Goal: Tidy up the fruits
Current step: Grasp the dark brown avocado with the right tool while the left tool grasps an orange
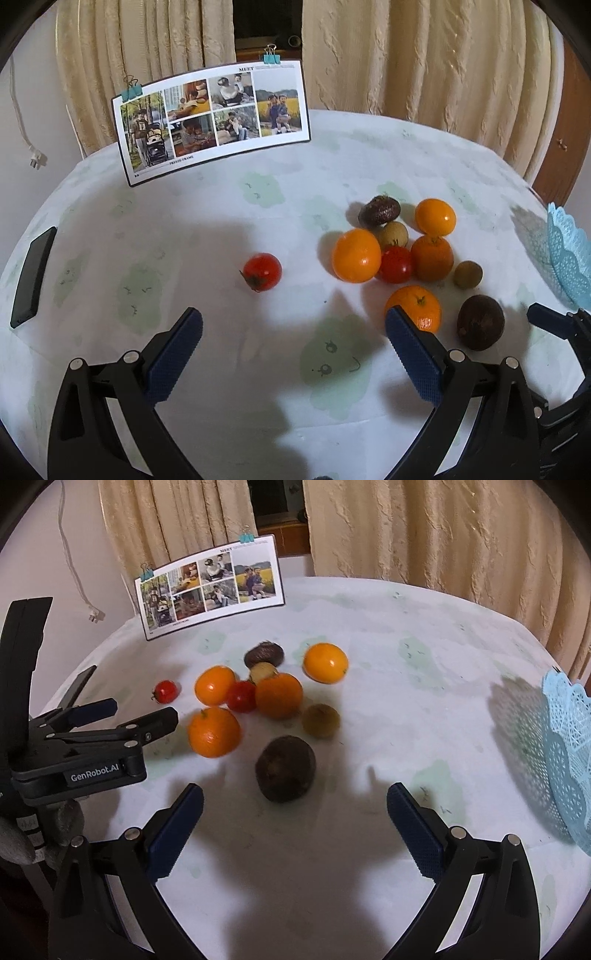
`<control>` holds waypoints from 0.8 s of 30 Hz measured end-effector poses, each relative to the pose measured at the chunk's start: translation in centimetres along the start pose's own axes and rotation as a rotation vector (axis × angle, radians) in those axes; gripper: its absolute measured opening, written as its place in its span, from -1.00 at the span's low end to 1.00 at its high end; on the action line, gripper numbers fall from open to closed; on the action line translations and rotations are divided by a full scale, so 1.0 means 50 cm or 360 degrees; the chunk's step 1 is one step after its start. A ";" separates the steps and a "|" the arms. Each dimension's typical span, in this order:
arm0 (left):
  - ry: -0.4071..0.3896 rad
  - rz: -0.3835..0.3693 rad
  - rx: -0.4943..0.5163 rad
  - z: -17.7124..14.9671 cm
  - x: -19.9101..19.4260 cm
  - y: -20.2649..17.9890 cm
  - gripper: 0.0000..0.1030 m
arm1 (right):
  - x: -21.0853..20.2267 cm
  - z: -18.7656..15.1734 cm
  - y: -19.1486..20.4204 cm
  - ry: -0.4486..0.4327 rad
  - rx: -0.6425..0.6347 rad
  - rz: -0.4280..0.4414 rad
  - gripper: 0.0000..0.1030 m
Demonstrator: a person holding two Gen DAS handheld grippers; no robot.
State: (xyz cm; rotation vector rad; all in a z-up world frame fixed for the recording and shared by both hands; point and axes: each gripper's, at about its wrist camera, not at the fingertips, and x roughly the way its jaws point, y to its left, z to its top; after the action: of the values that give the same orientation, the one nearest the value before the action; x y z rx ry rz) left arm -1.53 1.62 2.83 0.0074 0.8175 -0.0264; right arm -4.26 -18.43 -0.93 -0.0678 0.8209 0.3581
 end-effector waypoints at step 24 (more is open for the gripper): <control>-0.0058 -0.0129 -0.0004 0.010 -0.020 0.013 0.89 | 0.022 0.005 -0.018 0.0016 0.0080 0.0006 -0.25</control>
State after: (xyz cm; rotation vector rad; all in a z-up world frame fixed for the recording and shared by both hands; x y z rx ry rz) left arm -1.84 2.26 3.92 -0.0286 0.7812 -0.1020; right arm -3.09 -18.90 -1.60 -0.0209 0.8395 0.3408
